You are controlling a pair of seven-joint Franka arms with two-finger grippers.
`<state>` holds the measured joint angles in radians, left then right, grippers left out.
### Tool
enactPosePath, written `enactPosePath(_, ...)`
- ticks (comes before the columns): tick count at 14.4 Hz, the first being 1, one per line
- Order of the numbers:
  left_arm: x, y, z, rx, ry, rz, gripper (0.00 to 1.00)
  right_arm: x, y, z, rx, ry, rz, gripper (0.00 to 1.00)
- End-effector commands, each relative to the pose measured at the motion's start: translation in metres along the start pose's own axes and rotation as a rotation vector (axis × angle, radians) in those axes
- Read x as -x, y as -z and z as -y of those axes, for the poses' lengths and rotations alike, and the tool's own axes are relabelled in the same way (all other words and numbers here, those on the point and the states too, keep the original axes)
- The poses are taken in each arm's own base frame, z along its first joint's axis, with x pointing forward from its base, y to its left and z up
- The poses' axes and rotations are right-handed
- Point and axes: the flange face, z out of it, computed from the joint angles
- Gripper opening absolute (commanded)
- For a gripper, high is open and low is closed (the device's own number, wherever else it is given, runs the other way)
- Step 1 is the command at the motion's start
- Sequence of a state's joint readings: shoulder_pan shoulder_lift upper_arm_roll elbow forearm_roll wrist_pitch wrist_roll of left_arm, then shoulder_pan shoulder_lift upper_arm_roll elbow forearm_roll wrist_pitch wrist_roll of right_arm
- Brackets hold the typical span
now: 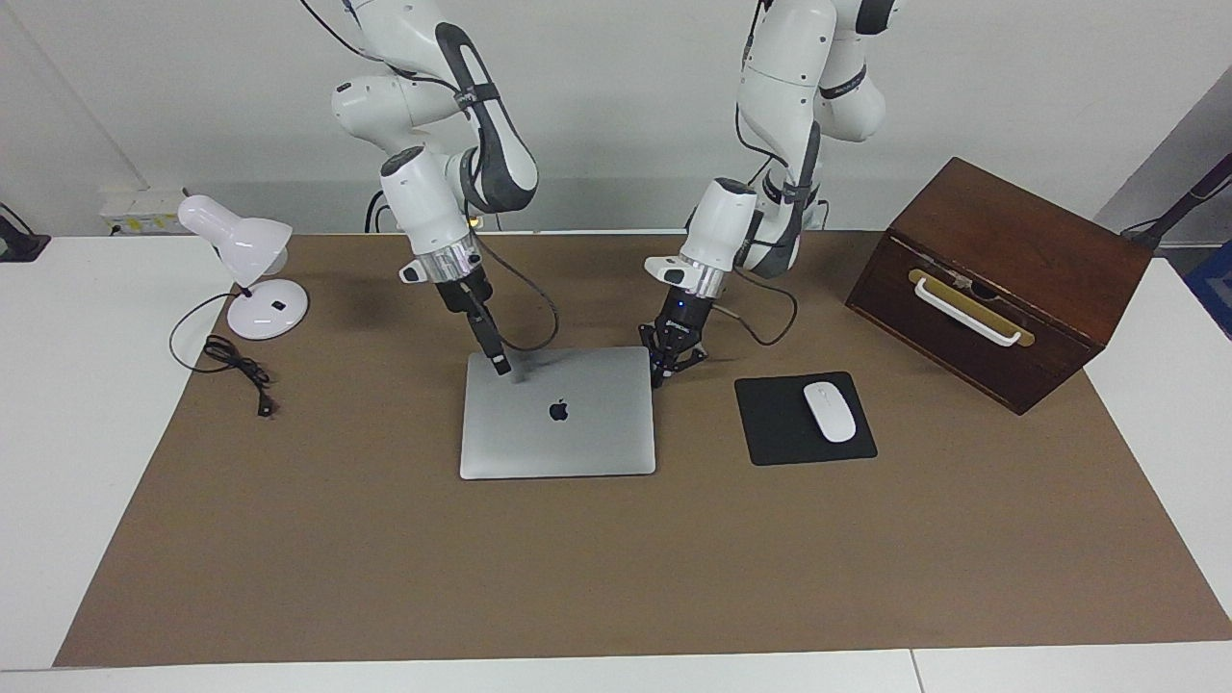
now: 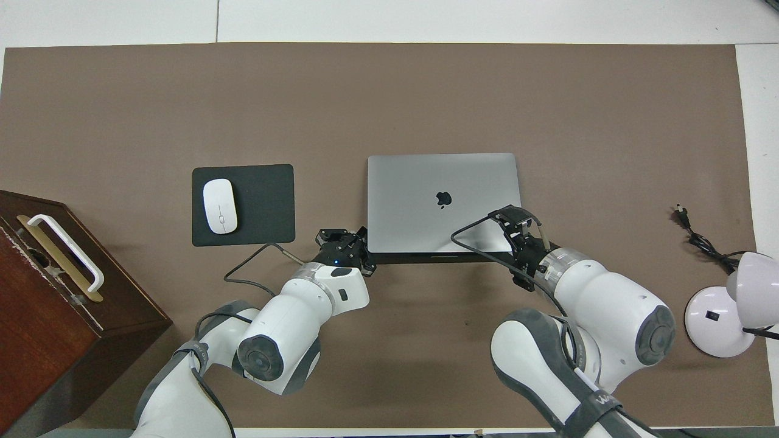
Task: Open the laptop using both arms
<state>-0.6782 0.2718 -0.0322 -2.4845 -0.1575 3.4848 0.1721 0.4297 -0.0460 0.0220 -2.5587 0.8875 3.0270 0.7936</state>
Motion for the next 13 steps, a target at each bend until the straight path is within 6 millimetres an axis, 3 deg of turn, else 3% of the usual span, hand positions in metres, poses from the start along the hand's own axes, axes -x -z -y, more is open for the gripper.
enactPosePath(1, -0.005, 0.005, -0.01, 0.007, -0.008, -0.024, 0.0, -0.004, -0.004, 0.01, -0.035, -0.003, -0.019, 1.0)
enactPosePath(13, 0.005, 0.002, -0.022, 0.021, -0.038, -0.004, 0.0, -0.004, -0.006, 0.017, -0.043, 0.015, -0.017, 1.0)
